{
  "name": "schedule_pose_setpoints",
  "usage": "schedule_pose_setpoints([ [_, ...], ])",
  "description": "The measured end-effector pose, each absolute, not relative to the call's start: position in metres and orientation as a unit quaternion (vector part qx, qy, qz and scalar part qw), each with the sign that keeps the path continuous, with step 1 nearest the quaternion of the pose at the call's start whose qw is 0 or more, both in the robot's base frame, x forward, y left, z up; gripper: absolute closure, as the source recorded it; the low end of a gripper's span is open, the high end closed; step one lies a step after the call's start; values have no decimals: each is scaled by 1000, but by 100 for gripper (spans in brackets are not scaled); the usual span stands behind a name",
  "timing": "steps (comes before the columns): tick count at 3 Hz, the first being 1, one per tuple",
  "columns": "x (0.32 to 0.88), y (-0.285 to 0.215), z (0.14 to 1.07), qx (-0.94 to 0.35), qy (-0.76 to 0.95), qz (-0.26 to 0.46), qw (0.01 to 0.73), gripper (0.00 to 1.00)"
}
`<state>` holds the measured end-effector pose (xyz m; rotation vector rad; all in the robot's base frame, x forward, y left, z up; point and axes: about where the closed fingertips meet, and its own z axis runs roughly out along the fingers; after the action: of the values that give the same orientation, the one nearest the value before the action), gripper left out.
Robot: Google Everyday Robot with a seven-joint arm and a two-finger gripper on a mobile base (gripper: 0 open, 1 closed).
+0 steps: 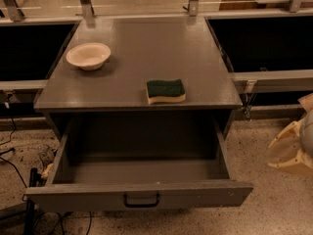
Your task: Close top drawer
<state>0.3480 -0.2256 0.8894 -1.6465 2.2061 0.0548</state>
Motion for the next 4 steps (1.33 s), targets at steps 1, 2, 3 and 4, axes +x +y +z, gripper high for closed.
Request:
schedule_pose_setpoints([
  [1,331,-224,880,-596,781,21,185,100],
  [2,318,-225,865,-607,776,23,167,100],
  [3,312,-224,834,-620,775,23,121,100],
  [4,312,-226,817,-622,777,24,94,100],
])
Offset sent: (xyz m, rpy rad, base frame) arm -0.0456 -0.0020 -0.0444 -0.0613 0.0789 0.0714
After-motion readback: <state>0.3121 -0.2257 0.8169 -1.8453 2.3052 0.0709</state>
